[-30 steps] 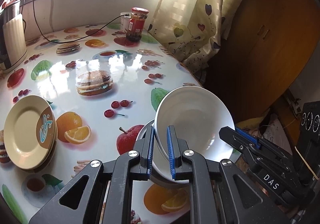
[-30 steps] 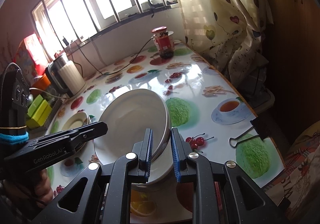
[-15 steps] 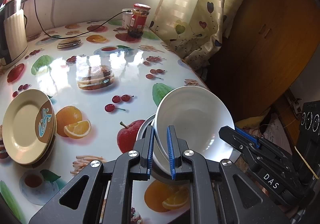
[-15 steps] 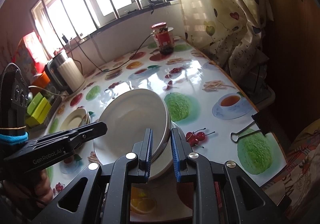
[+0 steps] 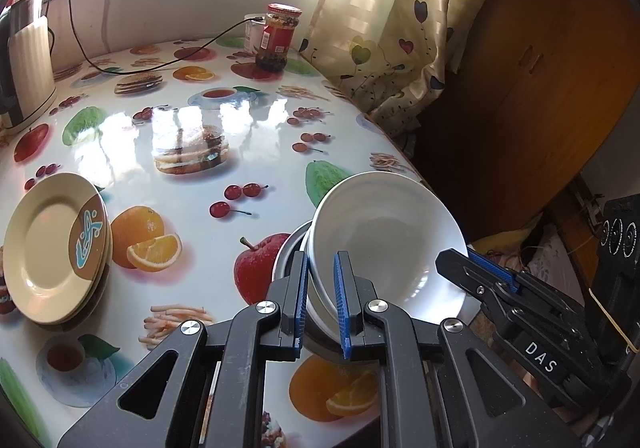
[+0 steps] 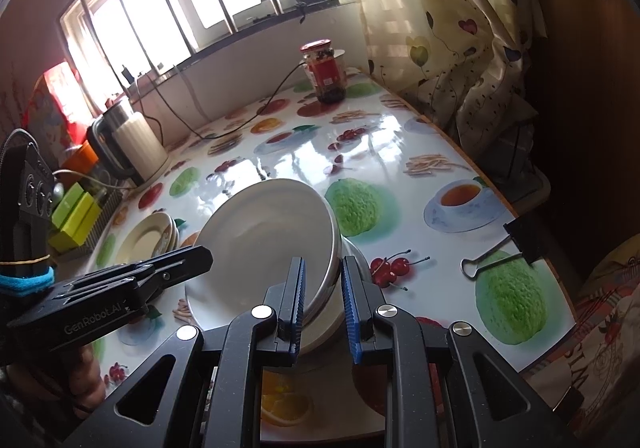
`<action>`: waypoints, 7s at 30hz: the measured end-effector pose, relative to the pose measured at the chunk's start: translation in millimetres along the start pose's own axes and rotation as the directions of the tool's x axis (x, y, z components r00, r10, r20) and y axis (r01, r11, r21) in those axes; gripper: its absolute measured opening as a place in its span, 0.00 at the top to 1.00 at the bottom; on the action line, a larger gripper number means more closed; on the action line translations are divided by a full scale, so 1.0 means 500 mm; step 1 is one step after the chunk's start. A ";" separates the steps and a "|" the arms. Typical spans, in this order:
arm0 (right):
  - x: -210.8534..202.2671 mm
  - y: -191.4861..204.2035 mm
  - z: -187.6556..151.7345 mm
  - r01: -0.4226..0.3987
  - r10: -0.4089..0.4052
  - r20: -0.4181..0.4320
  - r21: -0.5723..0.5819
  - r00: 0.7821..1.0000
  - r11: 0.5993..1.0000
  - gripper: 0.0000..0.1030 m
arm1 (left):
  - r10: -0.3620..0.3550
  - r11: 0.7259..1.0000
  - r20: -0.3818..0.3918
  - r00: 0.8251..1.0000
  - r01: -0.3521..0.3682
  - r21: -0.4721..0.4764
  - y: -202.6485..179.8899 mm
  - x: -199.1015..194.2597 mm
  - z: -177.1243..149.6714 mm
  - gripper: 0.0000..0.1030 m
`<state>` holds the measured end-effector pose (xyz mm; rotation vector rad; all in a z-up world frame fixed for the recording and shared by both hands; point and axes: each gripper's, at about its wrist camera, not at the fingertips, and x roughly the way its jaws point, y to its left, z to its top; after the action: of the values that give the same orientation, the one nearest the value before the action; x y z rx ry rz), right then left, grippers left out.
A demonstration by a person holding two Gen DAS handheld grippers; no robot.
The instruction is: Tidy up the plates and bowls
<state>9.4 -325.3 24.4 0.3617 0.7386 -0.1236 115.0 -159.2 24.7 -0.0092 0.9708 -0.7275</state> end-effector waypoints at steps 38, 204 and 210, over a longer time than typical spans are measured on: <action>0.022 -0.010 0.000 0.004 -0.003 -0.037 0.022 0.999 1.000 0.80 | 0.011 1.000 -0.031 0.999 -0.011 0.002 0.004 0.028 -0.008 0.87; 0.080 -0.163 -0.063 -0.318 0.326 0.017 0.274 0.945 0.908 0.90 | -0.125 0.981 0.009 0.992 0.125 -0.151 0.107 0.084 -0.084 0.83; 0.082 -0.169 -0.063 -0.333 0.343 0.018 0.294 0.939 0.896 0.90 | -0.142 0.977 0.005 0.990 0.141 -0.163 0.109 0.087 -0.085 0.83</action>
<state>-0.2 -391.6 -48.4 0.7733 0.6808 0.1048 128.7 -128.9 -49.9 -0.2210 1.0416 -0.7770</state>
